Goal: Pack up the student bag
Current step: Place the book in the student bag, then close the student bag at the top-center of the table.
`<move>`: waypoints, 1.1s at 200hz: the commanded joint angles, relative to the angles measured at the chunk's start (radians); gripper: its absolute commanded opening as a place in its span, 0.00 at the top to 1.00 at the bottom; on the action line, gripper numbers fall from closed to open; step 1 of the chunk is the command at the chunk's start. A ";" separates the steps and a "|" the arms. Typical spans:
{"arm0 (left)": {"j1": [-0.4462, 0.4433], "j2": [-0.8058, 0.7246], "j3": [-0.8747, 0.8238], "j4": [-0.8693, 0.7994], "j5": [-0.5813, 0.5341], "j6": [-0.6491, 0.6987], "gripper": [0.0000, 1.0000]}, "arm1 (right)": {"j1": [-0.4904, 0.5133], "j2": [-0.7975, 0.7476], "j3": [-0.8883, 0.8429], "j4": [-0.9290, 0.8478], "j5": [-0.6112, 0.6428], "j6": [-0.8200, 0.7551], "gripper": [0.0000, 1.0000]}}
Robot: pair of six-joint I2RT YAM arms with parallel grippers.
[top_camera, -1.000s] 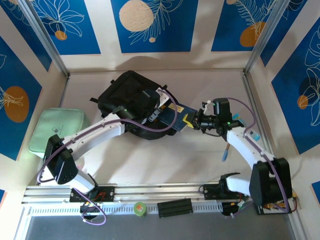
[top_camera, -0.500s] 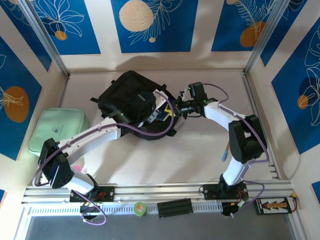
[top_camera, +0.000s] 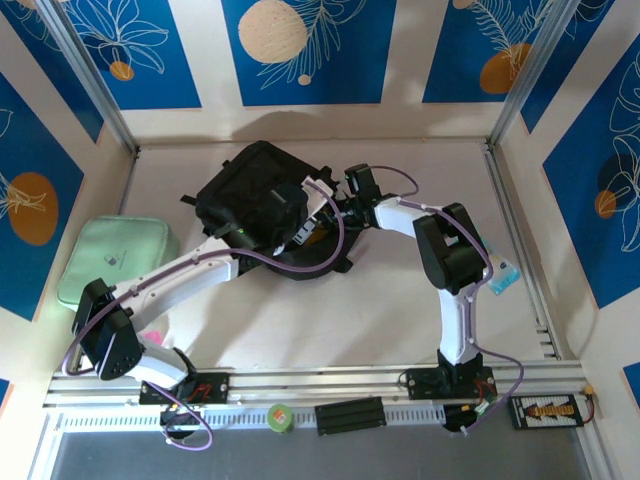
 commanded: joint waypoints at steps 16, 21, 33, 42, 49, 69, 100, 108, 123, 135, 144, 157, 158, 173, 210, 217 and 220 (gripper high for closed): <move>0.015 -0.011 0.027 0.058 0.018 -0.049 1.00 | 0.005 -0.010 -0.019 0.100 0.040 0.059 0.61; 0.017 -0.008 0.025 0.055 0.022 -0.054 1.00 | 0.003 -0.026 -0.032 0.096 0.044 0.056 0.55; 0.021 -0.002 0.022 0.050 0.027 -0.065 1.00 | -0.008 -0.079 -0.072 0.082 0.057 0.047 0.46; 0.022 0.002 0.019 0.050 0.031 -0.073 1.00 | -0.018 -0.128 -0.113 0.080 0.066 0.044 0.41; 0.023 0.006 0.017 0.047 0.035 -0.080 1.00 | -0.028 -0.173 -0.149 0.082 0.072 0.044 0.38; 0.027 0.012 0.016 0.046 0.064 -0.099 1.00 | -0.059 -0.295 -0.261 0.088 0.075 0.061 0.35; 0.026 0.032 0.032 0.013 0.170 -0.122 1.00 | -0.111 -0.476 -0.422 0.057 0.115 0.079 0.32; 0.027 0.045 0.040 -0.004 0.217 -0.123 0.97 | -0.126 -0.519 -0.457 0.038 0.132 0.080 0.32; 0.028 0.071 0.066 -0.048 0.304 -0.131 0.81 | -0.158 -0.605 -0.524 -0.007 0.186 0.085 0.32; 0.027 0.092 0.092 -0.087 0.355 -0.149 0.62 | -0.192 -0.680 -0.570 -0.064 0.235 0.086 0.32; 0.027 0.100 0.103 -0.109 0.363 -0.165 0.45 | -0.217 -0.736 -0.596 -0.106 0.274 0.081 0.32; 0.030 0.096 0.097 -0.111 0.330 -0.194 0.25 | -0.250 -0.817 -0.618 -0.181 0.337 0.055 0.30; 0.030 0.096 0.096 -0.110 0.326 -0.197 0.25 | -0.251 -0.822 -0.618 -0.188 0.343 0.051 0.30; 0.041 0.081 0.080 -0.101 0.261 -0.216 0.13 | -0.270 -0.890 -0.609 -0.271 0.406 -0.019 0.27; 0.143 0.011 0.040 -0.148 0.159 -0.401 0.10 | -0.273 -0.912 -0.523 -0.407 0.424 -0.201 0.25; 0.175 -0.012 0.015 -0.154 0.159 -0.456 0.10 | -0.266 -0.905 -0.505 -0.421 0.420 -0.229 0.25; 0.189 -0.022 0.004 -0.158 0.159 -0.481 0.10 | -0.259 -0.903 -0.498 -0.427 0.418 -0.241 0.25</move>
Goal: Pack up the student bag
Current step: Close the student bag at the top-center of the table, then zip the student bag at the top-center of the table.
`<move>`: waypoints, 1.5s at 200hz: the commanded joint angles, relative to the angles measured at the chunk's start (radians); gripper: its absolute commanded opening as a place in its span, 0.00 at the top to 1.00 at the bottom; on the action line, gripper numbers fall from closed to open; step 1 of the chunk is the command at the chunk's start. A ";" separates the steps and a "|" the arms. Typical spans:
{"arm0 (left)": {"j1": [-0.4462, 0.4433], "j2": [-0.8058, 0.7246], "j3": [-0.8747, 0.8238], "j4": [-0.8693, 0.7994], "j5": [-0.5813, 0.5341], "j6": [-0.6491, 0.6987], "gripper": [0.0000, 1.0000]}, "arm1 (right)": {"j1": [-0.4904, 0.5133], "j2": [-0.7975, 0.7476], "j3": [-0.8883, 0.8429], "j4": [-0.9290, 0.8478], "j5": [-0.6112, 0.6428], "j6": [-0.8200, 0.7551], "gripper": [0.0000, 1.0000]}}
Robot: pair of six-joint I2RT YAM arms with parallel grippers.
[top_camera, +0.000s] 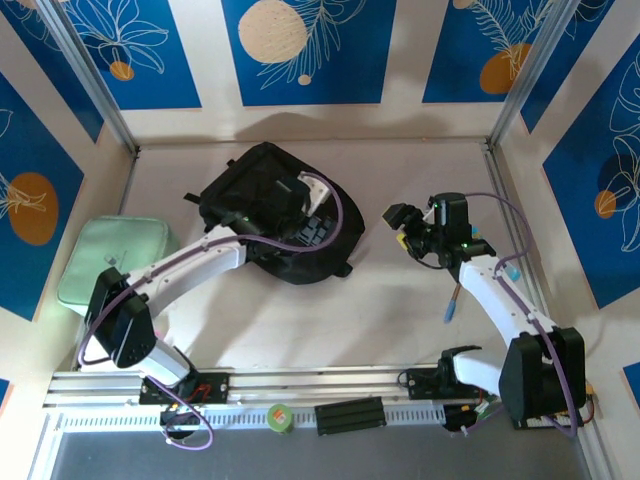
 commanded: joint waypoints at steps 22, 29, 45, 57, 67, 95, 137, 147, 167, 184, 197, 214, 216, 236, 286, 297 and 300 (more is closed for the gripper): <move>0.194 -0.178 -0.145 -0.090 -0.065 -0.373 0.10 | 0.073 0.032 0.138 -0.176 0.044 -0.241 0.25; 0.223 -0.206 -0.177 -0.105 -0.058 -0.427 0.10 | 0.094 0.042 0.164 -0.193 0.056 -0.270 0.25; 0.304 -0.270 -0.261 -0.127 -0.017 -0.553 0.10 | 0.148 0.072 0.227 -0.230 0.083 -0.330 0.25; 0.376 -0.318 -0.345 -0.104 0.055 -0.634 0.11 | 0.189 0.099 0.270 -0.252 0.102 -0.366 0.26; 0.437 -0.352 -0.418 -0.054 0.133 -0.698 0.13 | 0.216 0.119 0.296 -0.260 0.110 -0.383 0.26; 0.555 -0.398 -0.605 0.123 0.307 -0.850 0.24 | 0.269 0.163 0.342 -0.252 0.094 -0.391 0.26; 0.593 -0.327 -0.684 0.314 0.416 -0.946 0.40 | 0.309 0.200 0.377 -0.235 0.070 -0.368 0.26; 0.595 -0.307 -0.686 0.340 0.424 -0.955 0.40 | 0.317 0.202 0.381 -0.234 0.070 -0.365 0.26; 0.599 -0.259 -0.686 0.400 0.431 -0.973 0.39 | 0.326 0.202 0.382 -0.233 0.069 -0.354 0.26; 0.599 -0.212 -0.683 0.462 0.452 -1.000 0.41 | 0.328 0.207 0.383 -0.232 0.065 -0.348 0.26; 0.598 -0.175 -0.680 0.501 0.470 -1.017 0.46 | 0.330 0.214 0.390 -0.238 0.062 -0.348 0.27; 0.598 -0.135 -0.676 0.540 0.485 -1.032 0.53 | 0.333 0.219 0.402 -0.247 0.058 -0.359 0.27; 0.598 -0.131 -0.678 0.546 0.485 -1.033 0.54 | 0.334 0.220 0.404 -0.247 0.058 -0.360 0.27; 0.598 -0.107 -0.679 0.596 0.498 -1.044 0.64 | 0.344 0.225 0.422 -0.259 0.065 -0.390 0.27; 0.597 -0.112 -0.644 0.689 0.551 -1.029 1.00 | 0.412 0.287 0.547 -0.349 0.081 -0.539 0.31; 0.590 -0.131 -0.634 0.696 0.554 -1.037 1.00 | 0.444 0.308 0.582 -0.372 0.107 -0.580 0.31; 0.586 -0.137 -0.631 0.699 0.553 -1.039 1.00 | 0.454 0.313 0.592 -0.378 0.115 -0.592 0.32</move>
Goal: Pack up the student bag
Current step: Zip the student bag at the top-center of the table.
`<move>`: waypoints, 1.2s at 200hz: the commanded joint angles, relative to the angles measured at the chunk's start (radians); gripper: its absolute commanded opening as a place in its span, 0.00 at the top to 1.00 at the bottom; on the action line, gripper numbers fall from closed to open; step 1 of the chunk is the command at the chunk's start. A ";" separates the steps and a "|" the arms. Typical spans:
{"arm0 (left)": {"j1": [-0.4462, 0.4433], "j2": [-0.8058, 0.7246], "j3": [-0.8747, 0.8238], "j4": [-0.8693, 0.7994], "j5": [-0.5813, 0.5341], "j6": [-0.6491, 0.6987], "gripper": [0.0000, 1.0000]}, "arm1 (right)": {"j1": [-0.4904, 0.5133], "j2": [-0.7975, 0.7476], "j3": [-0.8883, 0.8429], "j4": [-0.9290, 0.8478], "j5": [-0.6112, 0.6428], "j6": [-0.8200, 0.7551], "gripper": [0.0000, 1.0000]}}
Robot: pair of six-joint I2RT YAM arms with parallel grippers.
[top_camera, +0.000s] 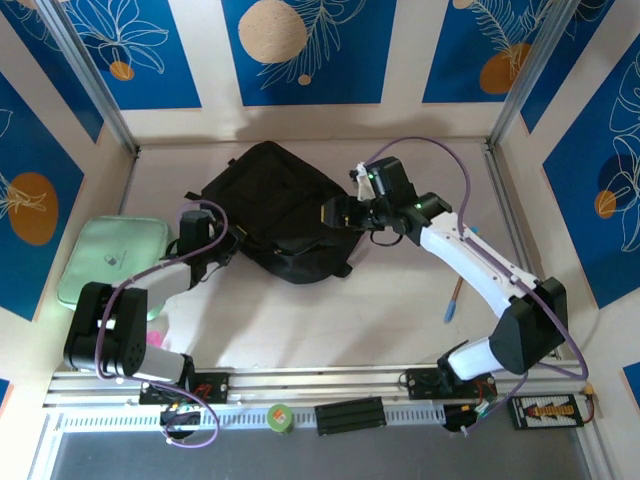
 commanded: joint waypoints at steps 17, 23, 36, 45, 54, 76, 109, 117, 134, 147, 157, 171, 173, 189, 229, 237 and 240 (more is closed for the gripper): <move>-0.032 -0.062 0.070 0.096 0.051 -0.007 1.00 | 0.117 0.077 0.134 -0.108 0.070 -0.192 0.33; -0.045 -0.068 0.081 0.093 0.053 -0.007 1.00 | 0.138 0.095 0.156 -0.121 0.085 -0.213 0.34; -0.072 -0.079 0.109 0.070 0.055 -0.006 1.00 | 0.179 0.139 0.200 -0.148 0.116 -0.254 0.38; -0.087 -0.084 0.124 0.056 0.054 -0.005 1.00 | 0.202 0.171 0.226 -0.162 0.133 -0.277 0.41; -0.099 -0.088 0.133 0.043 0.052 -0.006 1.00 | 0.222 0.200 0.256 -0.179 0.156 -0.290 0.46; -0.125 -0.083 0.150 0.043 0.054 -0.014 1.00 | 0.257 0.265 0.317 -0.209 0.192 -0.307 0.54; -0.148 -0.062 0.167 0.054 0.062 -0.021 1.00 | 0.281 0.350 0.385 -0.242 0.241 -0.292 0.63; -0.152 -0.059 0.171 0.054 0.064 -0.020 1.00 | 0.285 0.369 0.394 -0.249 0.259 -0.288 0.64; -0.154 -0.049 0.173 0.058 0.068 -0.022 1.00 | 0.291 0.400 0.416 -0.269 0.281 -0.284 0.65; -0.154 -0.042 0.173 0.060 0.071 -0.024 1.00 | 0.297 0.415 0.424 -0.281 0.288 -0.284 0.67; -0.155 -0.040 0.174 0.063 0.071 -0.025 1.00 | 0.301 0.418 0.424 -0.283 0.285 -0.286 0.70; -0.156 -0.038 0.174 0.065 0.072 -0.027 1.00 | 0.306 0.412 0.412 -0.282 0.288 -0.285 0.71; -0.155 -0.038 0.174 0.065 0.072 -0.026 1.00 | 0.306 0.411 0.409 -0.282 0.286 -0.284 0.72; -0.156 -0.036 0.176 0.064 0.071 -0.025 1.00 | 0.308 0.403 0.398 -0.283 0.287 -0.284 0.75; -0.156 -0.035 0.183 0.038 0.058 -0.014 1.00 | 0.319 0.337 0.357 -0.268 0.281 -0.284 0.75; -0.156 -0.036 0.183 0.035 0.059 -0.014 1.00 | 0.322 0.325 0.353 -0.270 0.272 -0.284 0.75; -0.156 -0.035 0.184 0.034 0.059 -0.014 1.00 | 0.324 0.321 0.353 -0.270 0.270 -0.285 0.75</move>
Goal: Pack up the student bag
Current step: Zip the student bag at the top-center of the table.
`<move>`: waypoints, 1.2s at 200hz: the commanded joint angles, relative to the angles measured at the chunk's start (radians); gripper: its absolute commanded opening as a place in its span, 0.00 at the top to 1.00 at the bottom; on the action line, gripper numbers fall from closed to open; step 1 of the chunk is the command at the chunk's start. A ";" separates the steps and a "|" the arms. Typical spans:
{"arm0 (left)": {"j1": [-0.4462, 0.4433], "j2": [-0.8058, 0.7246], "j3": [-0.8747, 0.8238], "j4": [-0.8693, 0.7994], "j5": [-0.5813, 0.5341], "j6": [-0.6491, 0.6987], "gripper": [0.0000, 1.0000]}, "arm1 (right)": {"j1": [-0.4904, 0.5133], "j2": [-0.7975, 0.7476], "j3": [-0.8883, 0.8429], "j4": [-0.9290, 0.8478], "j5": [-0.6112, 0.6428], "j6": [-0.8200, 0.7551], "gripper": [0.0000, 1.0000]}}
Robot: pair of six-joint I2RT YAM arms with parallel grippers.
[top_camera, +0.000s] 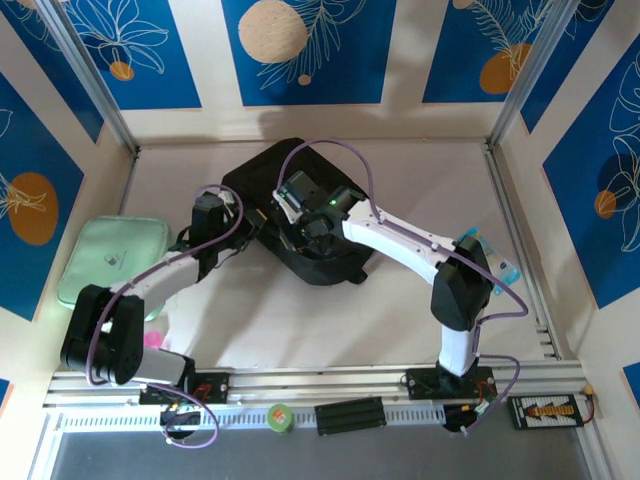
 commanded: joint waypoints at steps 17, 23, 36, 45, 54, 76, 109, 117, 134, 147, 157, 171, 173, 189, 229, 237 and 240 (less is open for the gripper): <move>-0.011 -0.005 0.060 0.054 0.038 0.007 1.00 | 0.023 -0.073 -0.027 -0.034 -0.027 -0.007 0.75; -0.012 -0.004 0.062 0.054 0.039 0.007 1.00 | 0.024 -0.068 -0.030 -0.037 -0.024 -0.006 0.75; -0.011 -0.003 0.062 0.053 0.041 0.004 1.00 | 0.024 -0.058 -0.035 -0.041 -0.016 0.000 0.75; -0.011 -0.004 0.064 0.052 0.039 0.005 1.00 | 0.025 -0.047 -0.035 -0.046 -0.003 0.004 0.75; -0.011 -0.005 0.064 0.052 0.042 0.005 1.00 | 0.026 -0.036 -0.030 -0.054 0.018 0.010 0.76; -0.011 -0.005 0.064 0.049 0.047 0.004 1.00 | 0.027 -0.016 -0.020 -0.063 0.060 0.019 0.76; -0.012 -0.003 0.065 0.050 0.053 0.001 1.00 | 0.027 0.016 0.002 -0.084 0.079 0.015 0.76; -0.011 -0.003 0.067 0.051 0.056 -0.001 1.00 | 0.027 0.026 0.007 -0.088 0.078 0.018 0.76; -0.011 0.000 0.071 0.056 0.061 -0.004 1.00 | 0.027 0.041 0.013 -0.095 0.080 0.019 0.76; -0.012 0.003 0.074 0.060 0.065 -0.007 1.00 | 0.026 0.051 0.018 -0.100 0.089 0.023 0.75; -0.011 0.005 0.076 0.060 0.067 -0.008 1.00 | 0.027 0.058 0.023 -0.102 0.091 0.026 0.72; -0.012 0.006 0.079 0.061 0.069 -0.009 1.00 | 0.026 0.066 0.027 -0.103 0.085 0.027 0.65; -0.011 0.006 0.079 0.062 0.069 -0.007 1.00 | 0.027 0.067 0.029 -0.102 0.085 0.026 0.63; -0.011 0.007 0.081 0.062 0.069 -0.008 1.00 | 0.027 0.075 0.037 -0.103 0.078 0.032 0.58; -0.013 0.010 0.083 0.064 0.070 -0.010 1.00 | 0.036 0.109 0.077 -0.127 0.185 0.065 0.60; -0.011 0.010 0.084 0.065 0.070 -0.011 1.00 | 0.039 0.114 0.081 -0.134 0.220 0.073 0.64; -0.011 0.010 0.084 0.065 0.070 -0.010 1.00 | 0.039 0.116 0.082 -0.136 0.232 0.078 0.65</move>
